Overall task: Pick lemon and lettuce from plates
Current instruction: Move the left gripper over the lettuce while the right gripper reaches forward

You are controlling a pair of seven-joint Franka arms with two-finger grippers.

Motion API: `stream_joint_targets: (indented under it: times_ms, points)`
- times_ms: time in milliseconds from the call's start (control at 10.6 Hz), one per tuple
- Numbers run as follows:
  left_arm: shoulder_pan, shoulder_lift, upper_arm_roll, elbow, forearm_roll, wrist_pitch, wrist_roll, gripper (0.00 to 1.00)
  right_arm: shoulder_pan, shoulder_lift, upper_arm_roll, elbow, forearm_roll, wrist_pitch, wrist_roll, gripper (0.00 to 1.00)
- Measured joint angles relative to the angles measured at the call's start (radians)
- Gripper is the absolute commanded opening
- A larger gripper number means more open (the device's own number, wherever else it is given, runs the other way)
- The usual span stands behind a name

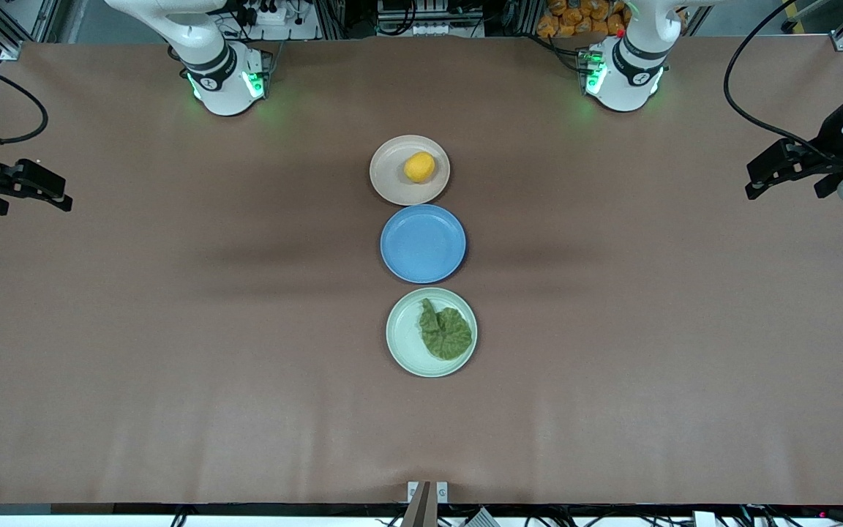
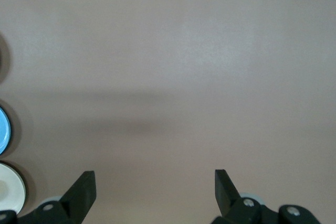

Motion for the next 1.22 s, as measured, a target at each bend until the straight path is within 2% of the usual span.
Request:
stream_joint_targets:
  times_ms: [471,659,942,1225]
  points:
    - [0.000,0.005,-0.002,-0.002,0.000,-0.004,0.003,1.00,0.000,0.000,0.000,-0.007,0.000,0.000,0.000,1.00]
    - [-0.011,0.049,-0.012,-0.006,-0.018,0.010,0.012,1.00,0.000,0.000,0.000,-0.008,0.000,0.000,-0.001,1.00]
    - [-0.106,0.187,-0.058,-0.010,-0.040,0.210,0.010,1.00,0.000,0.001,0.002,-0.022,0.001,0.000,-0.001,1.00]
    - [-0.219,0.301,-0.062,-0.009,-0.040,0.416,0.008,1.00,0.004,0.005,0.009,-0.064,0.017,0.013,0.001,1.00]
